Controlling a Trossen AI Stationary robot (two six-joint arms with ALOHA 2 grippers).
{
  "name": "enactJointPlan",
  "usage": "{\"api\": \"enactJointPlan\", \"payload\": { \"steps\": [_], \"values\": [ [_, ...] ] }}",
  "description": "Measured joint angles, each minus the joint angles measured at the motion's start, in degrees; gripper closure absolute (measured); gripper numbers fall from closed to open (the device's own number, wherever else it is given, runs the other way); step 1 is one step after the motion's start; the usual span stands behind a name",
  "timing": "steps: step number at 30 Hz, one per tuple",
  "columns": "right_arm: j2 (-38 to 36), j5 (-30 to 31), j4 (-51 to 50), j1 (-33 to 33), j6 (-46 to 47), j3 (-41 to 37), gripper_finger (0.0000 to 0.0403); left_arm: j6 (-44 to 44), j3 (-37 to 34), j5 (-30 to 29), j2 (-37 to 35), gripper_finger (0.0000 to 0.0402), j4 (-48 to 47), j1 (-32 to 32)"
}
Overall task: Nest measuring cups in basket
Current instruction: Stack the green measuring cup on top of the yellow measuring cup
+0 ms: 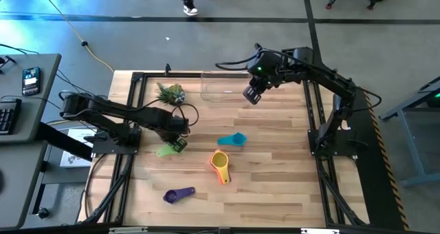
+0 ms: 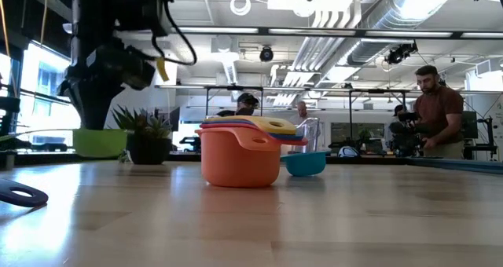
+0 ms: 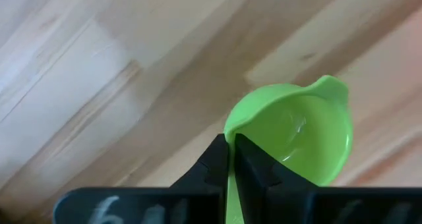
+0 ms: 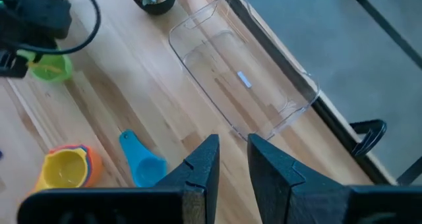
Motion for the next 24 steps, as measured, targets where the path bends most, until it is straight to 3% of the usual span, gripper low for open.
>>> {"api": "enactJointPlan", "payload": {
  "steps": [7, 15, 24],
  "values": [
    [0.0, -1.1, 0.0, 0.8, 7.2, 0.0, 0.0332, 0.3, 3.5, -0.2, 0.0, 0.0397, 0.1, -2.8],
    [0.0, 0.4, 0.0, 6.6, 14.3, -1.8, 0.0332, -3.1, 6.7, -0.1, 0.0, 0.0397, 0.3, -7.3],
    [0.0, 0.0, 0.2, 14.6, 26.0, -13.1, 0.0332, -4.2, 9.0, 0.0, 0.0, 0.0396, 0.9, -11.3]
  ]
}}
